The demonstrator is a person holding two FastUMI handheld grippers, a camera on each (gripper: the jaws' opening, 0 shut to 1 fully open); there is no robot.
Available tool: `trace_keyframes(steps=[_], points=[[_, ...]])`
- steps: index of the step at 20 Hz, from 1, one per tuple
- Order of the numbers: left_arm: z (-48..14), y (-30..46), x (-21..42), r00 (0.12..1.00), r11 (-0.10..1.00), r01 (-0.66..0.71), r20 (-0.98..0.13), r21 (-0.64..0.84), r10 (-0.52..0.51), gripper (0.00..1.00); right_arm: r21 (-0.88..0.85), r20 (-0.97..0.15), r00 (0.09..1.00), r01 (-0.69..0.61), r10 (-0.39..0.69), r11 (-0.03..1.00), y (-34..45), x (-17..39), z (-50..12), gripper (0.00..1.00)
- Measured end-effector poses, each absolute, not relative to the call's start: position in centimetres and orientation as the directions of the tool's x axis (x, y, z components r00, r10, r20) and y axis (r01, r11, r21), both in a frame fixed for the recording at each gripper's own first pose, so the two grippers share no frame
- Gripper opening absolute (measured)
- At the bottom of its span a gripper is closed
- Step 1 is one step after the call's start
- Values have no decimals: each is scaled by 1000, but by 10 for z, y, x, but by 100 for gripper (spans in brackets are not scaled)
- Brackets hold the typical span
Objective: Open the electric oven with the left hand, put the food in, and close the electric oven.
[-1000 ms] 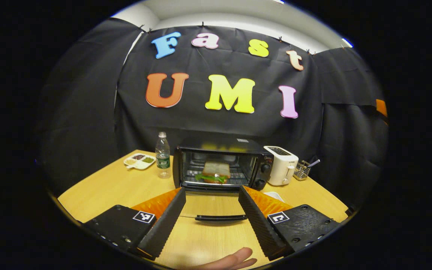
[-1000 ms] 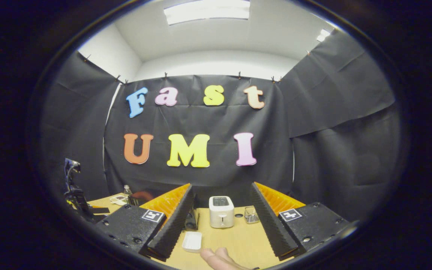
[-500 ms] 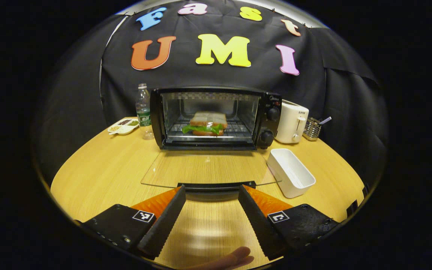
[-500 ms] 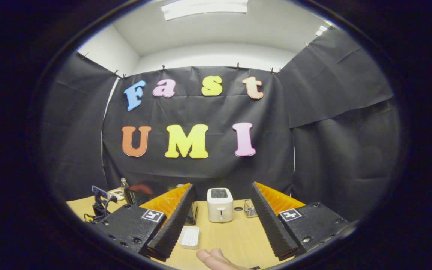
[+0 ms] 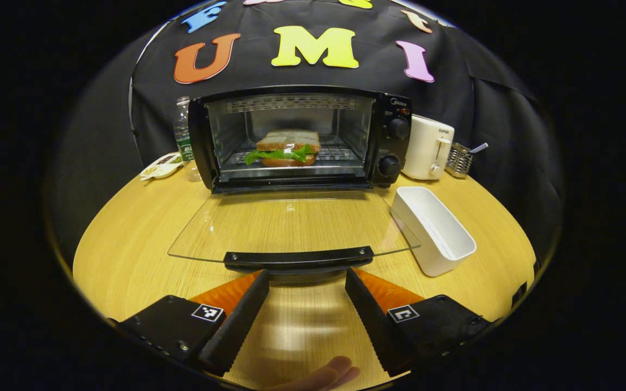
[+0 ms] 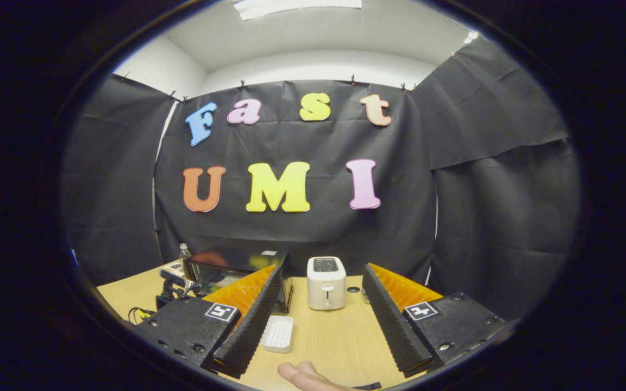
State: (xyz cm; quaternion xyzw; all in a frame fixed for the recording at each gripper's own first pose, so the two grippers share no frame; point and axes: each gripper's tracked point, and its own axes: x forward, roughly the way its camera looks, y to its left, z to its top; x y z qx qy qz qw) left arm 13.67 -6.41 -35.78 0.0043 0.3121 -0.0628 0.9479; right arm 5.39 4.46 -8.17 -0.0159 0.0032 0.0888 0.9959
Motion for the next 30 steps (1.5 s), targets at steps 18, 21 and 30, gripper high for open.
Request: trace_keyframes(steps=[18, 21, 30], points=[[-303, -55, 149, 852, 993, 60, -512, -105, -106, 93, -52, -36, 979, -202, 200, 978, 51, 60, -99, 97], [-293, -48, 156, 871, 994, 58, -483, -91, -95, 95, -62, -47, 981, -193, 191, 979, 51, 57, -104, 97], [-247, -43, 183, 918, 993, 76, -382, -91, -105, 96, -54, -35, 986, -162, 161, 985, 39, 54, -103, 97]])
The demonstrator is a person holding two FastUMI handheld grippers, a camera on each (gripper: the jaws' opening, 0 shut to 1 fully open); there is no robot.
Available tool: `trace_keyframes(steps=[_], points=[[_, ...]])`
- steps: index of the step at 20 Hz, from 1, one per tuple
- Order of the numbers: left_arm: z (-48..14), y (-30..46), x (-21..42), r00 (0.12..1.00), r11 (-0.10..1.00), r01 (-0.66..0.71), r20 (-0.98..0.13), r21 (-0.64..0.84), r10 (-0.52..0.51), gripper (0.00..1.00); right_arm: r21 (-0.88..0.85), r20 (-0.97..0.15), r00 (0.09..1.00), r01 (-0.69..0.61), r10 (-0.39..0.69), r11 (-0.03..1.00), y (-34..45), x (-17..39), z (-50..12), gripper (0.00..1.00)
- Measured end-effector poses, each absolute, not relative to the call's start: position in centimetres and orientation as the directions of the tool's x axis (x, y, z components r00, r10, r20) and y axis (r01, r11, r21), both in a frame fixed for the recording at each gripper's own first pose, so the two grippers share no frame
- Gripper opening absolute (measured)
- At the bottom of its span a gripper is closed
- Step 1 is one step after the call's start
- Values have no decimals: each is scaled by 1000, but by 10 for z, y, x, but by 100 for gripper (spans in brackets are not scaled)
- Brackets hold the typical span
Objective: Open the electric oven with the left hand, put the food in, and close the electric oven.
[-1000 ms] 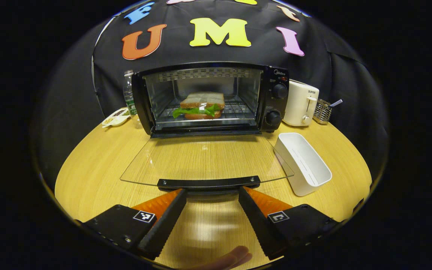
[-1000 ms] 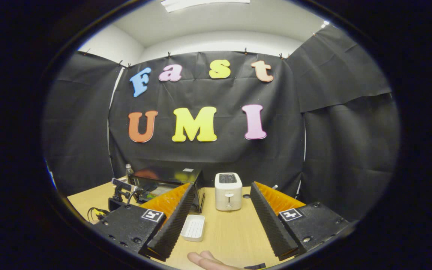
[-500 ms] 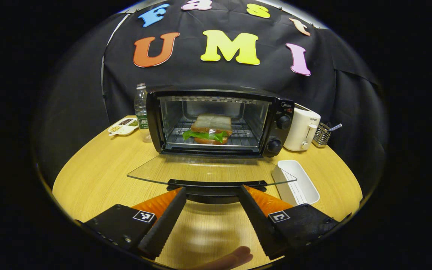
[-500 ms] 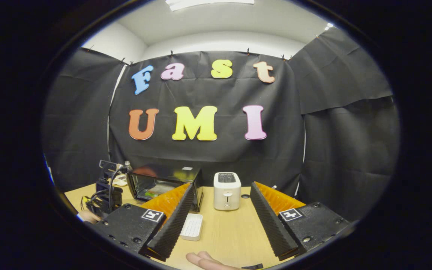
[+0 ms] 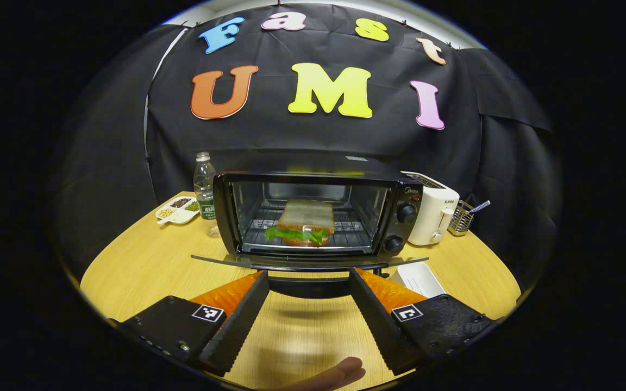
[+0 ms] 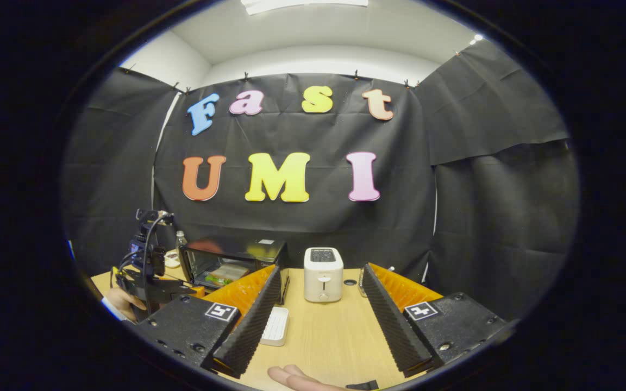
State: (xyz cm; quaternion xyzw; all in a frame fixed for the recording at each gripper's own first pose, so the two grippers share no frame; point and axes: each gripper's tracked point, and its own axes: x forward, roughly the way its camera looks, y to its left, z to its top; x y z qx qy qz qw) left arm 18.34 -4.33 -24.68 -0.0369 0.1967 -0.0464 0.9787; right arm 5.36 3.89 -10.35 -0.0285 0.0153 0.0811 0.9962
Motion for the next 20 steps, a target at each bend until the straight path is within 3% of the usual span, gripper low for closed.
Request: trace_keyframes(steps=[9, 12, 17, 18, 20], points=[[-207, -41, 232, 948, 996, 84, -303, -41, -93, 98, -29, -29, 992, -124, 123, 992, 28, 49, -102, 97], [-195, -30, 243, 962, 999, 46, -270, -5, -46, 98, -44, 7, 996, -93, 93, 995, 22, 41, -92, 97], [-172, -23, 213, 975, 999, 33, -219, 19, -29, 97, -71, 59, 997, -46, 50, 996, 12, 23, -75, 97], [-166, -23, 204, 978, 999, 36, -204, 16, -32, 97, -68, 62, 997, -46, 50, 997, 11, 19, -72, 87], [-151, -19, 186, 984, 999, 36, -175, 7, -34, 97, -59, 69, 997, -36, 40, 998, 7, 11, -67, 87]])
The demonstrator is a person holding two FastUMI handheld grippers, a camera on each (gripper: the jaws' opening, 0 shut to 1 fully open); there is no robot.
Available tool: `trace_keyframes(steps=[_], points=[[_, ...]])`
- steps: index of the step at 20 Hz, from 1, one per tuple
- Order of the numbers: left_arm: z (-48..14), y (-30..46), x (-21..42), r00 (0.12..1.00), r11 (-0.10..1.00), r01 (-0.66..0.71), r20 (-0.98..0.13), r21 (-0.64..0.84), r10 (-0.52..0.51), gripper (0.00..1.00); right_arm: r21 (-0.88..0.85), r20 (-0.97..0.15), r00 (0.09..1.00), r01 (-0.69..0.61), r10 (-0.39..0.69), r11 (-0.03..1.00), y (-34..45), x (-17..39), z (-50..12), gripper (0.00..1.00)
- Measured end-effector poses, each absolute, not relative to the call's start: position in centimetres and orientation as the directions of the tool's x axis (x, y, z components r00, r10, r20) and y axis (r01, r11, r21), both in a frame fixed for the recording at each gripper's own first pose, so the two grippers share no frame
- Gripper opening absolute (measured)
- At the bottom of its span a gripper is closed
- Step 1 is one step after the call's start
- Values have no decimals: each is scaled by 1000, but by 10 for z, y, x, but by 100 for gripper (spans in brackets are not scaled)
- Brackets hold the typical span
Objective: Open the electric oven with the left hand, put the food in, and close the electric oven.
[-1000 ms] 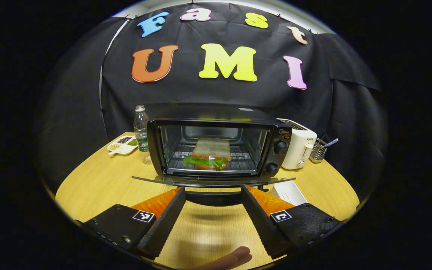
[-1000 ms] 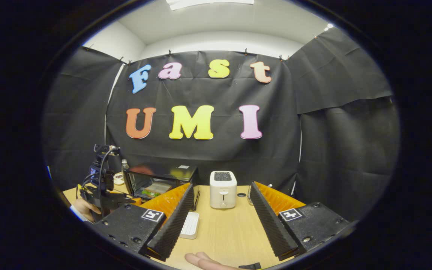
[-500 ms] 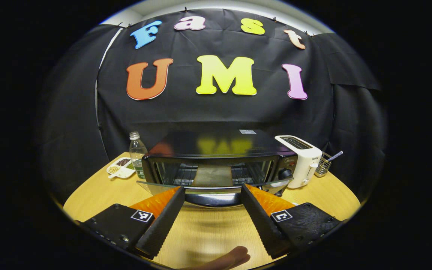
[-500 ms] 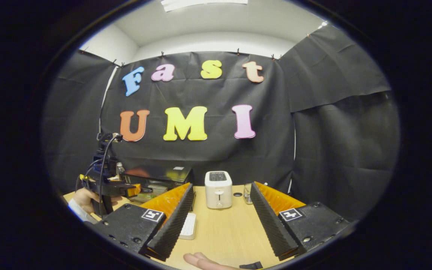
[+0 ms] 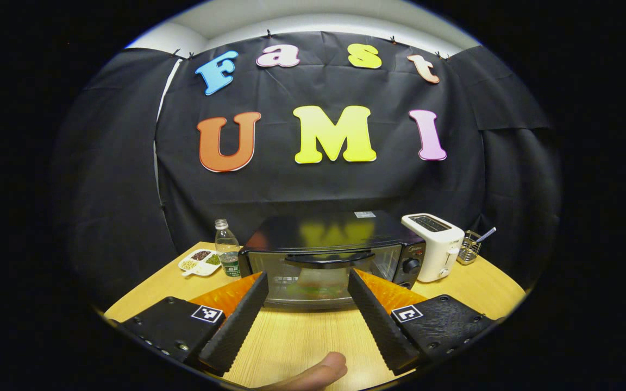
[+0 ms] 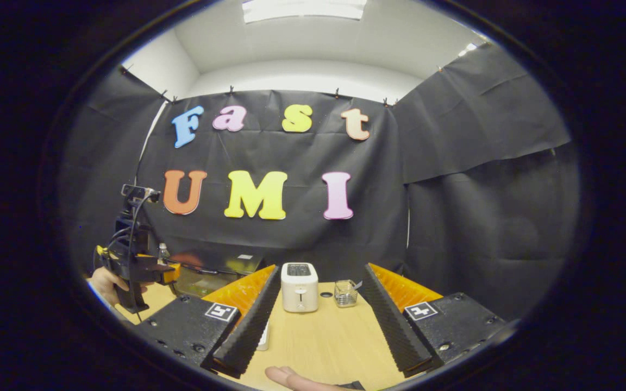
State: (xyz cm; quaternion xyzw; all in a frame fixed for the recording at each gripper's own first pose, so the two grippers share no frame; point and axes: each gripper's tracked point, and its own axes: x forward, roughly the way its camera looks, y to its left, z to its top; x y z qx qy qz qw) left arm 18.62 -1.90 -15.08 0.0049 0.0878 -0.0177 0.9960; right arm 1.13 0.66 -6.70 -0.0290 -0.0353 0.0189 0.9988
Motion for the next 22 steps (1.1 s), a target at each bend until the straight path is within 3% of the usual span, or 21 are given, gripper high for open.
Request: trace_keyframes(steps=[5, 13, 15, 16, 22], points=[[-109, -6, 137, 994, 999, -15, -108, 30, 18, 97, -42, 68, 997, -32, 35, 999, 3, -8, -63, 87], [-37, -17, 35, 999, 1000, 8, 34, -25, -7, 97, -19, 87, 995, -43, 45, 999, 4, -46, -63, 87], [-30, -24, 8, 998, 999, 31, 55, -26, -29, 96, -4, 100, 994, -39, 39, 999, 2, -57, -59, 87], [-30, -26, -4, 998, 999, 35, 58, -25, -33, 96, 3, 106, 994, -41, 41, 999, 2, -62, -57, 97], [-40, -27, -51, 995, 999, 17, 99, -38, -13, 96, -36, 89, 994, -61, 64, 997, 9, -70, -60, 97]])
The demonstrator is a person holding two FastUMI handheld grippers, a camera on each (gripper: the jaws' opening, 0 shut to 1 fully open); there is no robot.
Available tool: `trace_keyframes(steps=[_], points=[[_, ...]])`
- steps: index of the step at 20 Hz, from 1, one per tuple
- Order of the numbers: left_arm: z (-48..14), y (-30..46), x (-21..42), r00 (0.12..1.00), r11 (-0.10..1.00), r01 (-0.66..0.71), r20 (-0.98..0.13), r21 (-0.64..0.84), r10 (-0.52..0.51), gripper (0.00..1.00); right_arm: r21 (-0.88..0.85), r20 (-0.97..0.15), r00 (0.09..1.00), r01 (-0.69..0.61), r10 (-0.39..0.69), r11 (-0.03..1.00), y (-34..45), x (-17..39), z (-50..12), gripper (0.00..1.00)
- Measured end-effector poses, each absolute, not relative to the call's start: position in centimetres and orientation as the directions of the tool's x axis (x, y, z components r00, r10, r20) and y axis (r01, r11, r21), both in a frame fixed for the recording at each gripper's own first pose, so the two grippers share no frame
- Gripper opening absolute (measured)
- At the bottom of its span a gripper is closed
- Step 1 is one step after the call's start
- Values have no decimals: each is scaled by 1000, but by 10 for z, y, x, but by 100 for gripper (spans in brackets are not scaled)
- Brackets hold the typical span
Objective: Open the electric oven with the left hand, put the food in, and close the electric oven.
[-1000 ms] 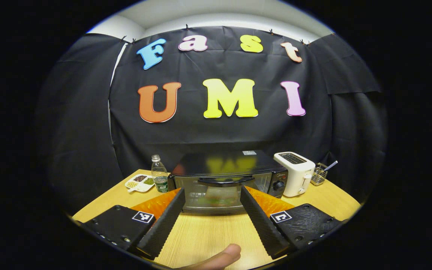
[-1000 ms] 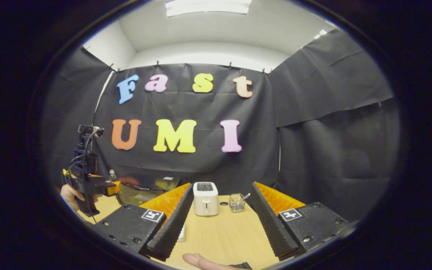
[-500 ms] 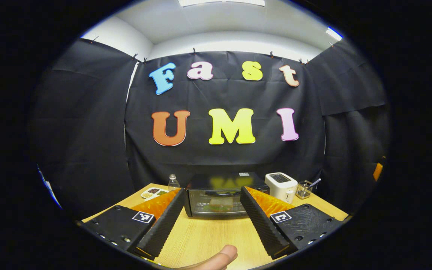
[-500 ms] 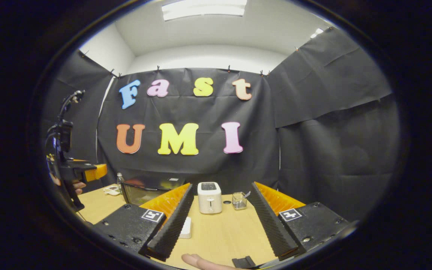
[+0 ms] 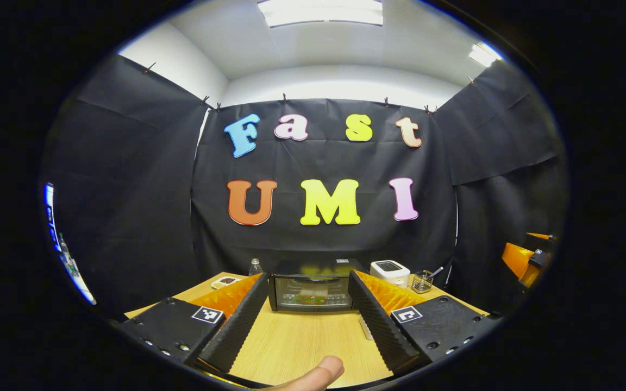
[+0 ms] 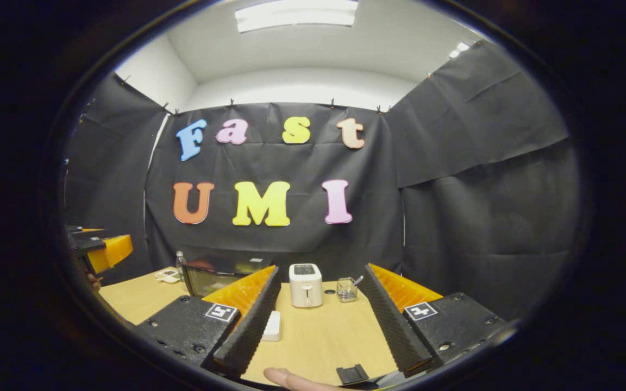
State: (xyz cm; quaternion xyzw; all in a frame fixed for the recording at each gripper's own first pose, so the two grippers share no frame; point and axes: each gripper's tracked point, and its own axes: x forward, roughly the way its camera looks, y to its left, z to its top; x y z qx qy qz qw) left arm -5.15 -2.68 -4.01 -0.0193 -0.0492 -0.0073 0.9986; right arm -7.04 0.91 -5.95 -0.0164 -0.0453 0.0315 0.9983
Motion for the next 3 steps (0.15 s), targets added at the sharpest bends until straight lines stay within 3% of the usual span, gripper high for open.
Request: trace_keyframes(steps=[3], points=[[-45, -25, -61, 996, 998, 14, 91, -55, -9, 96, -40, 84, 993, -74, 77, 996, 12, -67, -64, 97]])
